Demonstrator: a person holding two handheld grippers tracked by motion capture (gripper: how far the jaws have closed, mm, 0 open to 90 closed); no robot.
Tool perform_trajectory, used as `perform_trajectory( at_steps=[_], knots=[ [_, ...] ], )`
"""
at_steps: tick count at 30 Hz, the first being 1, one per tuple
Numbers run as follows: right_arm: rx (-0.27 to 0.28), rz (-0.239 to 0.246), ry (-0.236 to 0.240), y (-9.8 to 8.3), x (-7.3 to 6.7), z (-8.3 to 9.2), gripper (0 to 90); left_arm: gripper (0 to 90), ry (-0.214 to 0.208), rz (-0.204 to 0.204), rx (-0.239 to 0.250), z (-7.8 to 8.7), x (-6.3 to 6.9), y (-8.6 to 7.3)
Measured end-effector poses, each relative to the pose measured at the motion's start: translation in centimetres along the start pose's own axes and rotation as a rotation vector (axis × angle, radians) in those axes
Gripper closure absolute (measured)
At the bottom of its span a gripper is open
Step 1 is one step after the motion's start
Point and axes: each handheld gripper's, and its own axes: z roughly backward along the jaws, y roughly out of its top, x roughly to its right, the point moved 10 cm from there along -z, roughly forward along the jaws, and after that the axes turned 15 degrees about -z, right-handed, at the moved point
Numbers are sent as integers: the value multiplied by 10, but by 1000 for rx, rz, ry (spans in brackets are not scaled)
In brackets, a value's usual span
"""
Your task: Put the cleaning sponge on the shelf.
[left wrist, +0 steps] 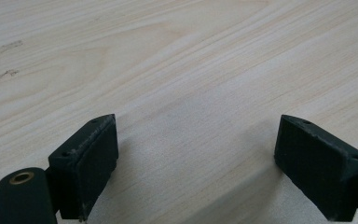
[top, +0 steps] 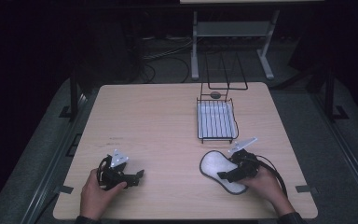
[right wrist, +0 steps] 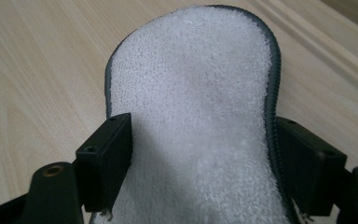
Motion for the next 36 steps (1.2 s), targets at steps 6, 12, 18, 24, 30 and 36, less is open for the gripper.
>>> perform_trajectory(
  at_steps=[6, 12, 18, 24, 30, 36],
  knots=[
    [11, 35, -28, 1, -2, 3, 265, 127, 0, 2, 1, 0, 0, 0],
    [39, 37, -33, 4, -2, 9, 344, 127, 1, 2, 1, 0, 0, 0],
    [77, 24, -21, 8, 1, 18, 473, 127, 1, 2, 1, 0, 0, 0],
    [99, 3, 2, 10, 2, 25, 556, 127, 1, 2, 1, 0, 0, 0],
    [119, -8, 26, 12, 1, 30, 611, 128, 1, 2, 1, 0, 0, 0],
    [144, -29, 73, 14, -1, 37, 688, 127, 1, 2, 1, 0, 0, 0]
  ],
)
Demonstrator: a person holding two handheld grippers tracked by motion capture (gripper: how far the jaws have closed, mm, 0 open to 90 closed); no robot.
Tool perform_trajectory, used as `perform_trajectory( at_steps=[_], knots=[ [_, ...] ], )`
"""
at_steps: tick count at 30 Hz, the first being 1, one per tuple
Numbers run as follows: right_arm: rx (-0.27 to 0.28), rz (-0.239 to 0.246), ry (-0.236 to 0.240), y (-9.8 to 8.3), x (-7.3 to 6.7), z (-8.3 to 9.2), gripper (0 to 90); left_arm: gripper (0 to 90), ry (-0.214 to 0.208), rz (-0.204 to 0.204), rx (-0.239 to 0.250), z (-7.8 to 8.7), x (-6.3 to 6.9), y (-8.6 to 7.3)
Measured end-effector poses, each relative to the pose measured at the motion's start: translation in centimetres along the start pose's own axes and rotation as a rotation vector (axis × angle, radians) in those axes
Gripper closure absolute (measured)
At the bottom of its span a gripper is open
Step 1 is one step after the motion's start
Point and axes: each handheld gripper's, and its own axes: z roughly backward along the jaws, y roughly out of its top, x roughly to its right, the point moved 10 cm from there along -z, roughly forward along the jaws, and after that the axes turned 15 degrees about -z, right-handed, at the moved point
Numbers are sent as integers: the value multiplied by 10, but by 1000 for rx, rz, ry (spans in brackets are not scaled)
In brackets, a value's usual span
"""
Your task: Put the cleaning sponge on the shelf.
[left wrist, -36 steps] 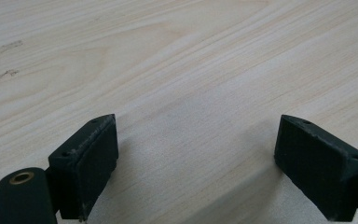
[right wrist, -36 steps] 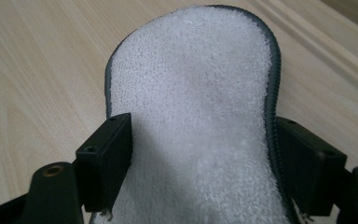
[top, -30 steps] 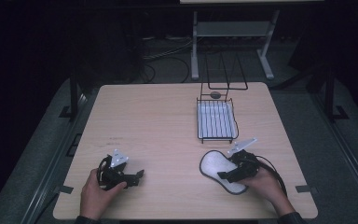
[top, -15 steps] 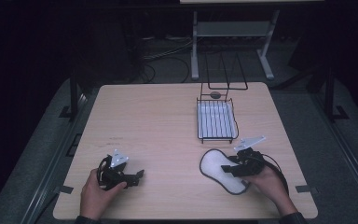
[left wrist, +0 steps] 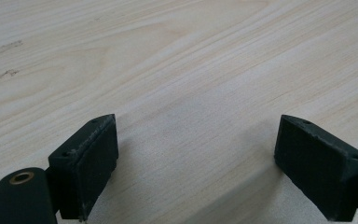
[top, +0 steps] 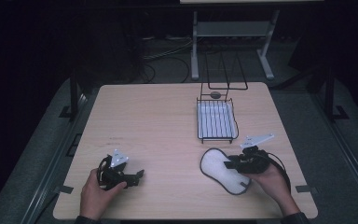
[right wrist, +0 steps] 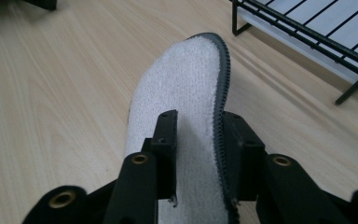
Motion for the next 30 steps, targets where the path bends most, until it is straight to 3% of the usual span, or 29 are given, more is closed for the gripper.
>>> perform_trajectory(
  at_steps=[15, 30],
  knots=[
    [75, -13, 71, 10, -6, 16, 809, 127, 0, 0, 0, 0, 0, 0],
    [101, 9, 66, 14, -8, 24, 823, 127, 0, 0, 0, 0, 0, 0]
  ],
)
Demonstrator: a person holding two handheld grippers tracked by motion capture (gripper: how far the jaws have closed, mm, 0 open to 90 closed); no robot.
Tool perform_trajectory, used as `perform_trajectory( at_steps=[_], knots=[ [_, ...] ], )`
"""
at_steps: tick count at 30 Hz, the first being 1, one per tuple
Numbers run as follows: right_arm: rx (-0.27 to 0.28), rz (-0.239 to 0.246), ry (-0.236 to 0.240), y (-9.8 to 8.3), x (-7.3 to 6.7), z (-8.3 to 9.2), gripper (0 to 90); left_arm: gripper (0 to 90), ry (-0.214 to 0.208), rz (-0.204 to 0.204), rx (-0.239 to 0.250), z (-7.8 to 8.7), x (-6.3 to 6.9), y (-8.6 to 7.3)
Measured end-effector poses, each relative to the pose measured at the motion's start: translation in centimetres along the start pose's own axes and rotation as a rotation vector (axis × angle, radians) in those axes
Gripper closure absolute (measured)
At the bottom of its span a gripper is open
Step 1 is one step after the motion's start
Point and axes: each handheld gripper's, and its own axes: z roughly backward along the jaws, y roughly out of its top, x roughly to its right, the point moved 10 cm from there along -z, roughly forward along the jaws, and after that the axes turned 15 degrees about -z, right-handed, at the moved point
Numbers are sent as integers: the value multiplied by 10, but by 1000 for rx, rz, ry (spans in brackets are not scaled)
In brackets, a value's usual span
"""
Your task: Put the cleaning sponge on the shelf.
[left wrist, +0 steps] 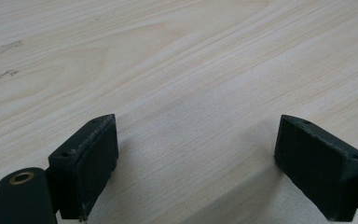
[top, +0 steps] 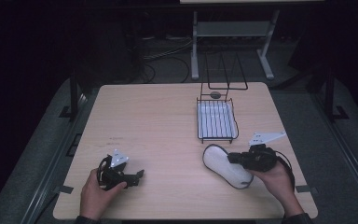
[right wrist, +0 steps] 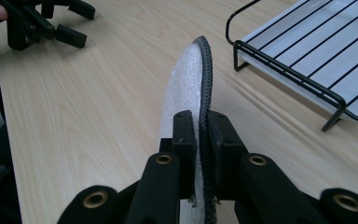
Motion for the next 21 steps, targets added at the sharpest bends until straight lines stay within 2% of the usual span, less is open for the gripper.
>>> perform_trajectory(
  at_steps=[14, 21],
  knots=[
    [49, -24, -16, 5, 11, 20, 826, 127, 0, 0, 1, 0, 0, 0],
    [90, -39, -29, 11, 20, 35, 826, 127, 0, 0, 0, 0, 0, 0]
  ],
)
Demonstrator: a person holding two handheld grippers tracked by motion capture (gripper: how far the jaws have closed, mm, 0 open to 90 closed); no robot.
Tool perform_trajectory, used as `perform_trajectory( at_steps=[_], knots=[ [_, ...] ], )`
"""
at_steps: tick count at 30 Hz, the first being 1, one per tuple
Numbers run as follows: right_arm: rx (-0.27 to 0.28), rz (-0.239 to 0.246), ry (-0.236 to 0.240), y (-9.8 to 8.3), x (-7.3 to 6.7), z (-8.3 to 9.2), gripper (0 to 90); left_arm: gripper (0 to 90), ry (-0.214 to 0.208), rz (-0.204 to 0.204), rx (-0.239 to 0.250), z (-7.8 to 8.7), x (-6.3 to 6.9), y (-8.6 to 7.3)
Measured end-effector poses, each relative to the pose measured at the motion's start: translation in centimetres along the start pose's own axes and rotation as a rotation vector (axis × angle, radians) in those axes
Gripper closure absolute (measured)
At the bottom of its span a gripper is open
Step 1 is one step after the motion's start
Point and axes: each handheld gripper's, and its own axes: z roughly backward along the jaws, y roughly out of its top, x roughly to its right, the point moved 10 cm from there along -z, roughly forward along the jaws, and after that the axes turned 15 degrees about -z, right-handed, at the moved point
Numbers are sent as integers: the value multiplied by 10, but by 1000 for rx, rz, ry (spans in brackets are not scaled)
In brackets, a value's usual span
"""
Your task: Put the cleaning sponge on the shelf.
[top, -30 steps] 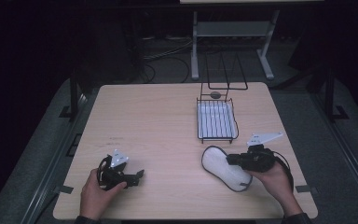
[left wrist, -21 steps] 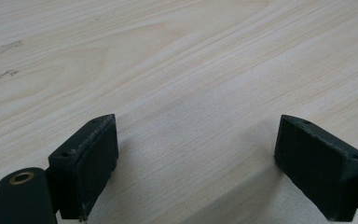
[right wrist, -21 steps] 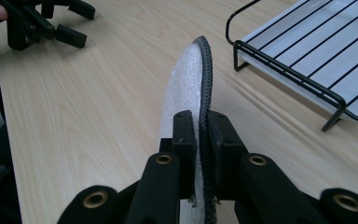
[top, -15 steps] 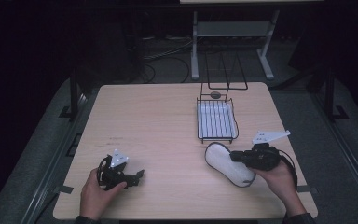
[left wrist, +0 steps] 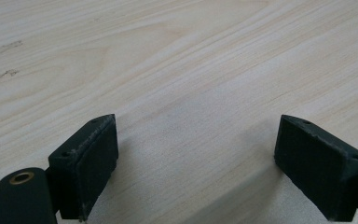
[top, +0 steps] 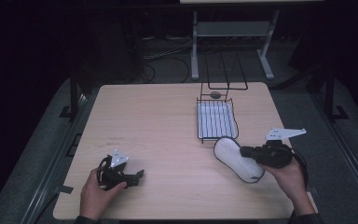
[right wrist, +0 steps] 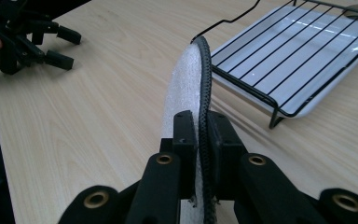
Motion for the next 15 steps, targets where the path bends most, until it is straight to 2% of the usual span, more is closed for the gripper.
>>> perform_trajectory(
  at_steps=[15],
  knots=[
    [58, -26, -30, 12, 15, 20, 826, 127, 0, 0, 0, 0, 0, 0]
  ],
)
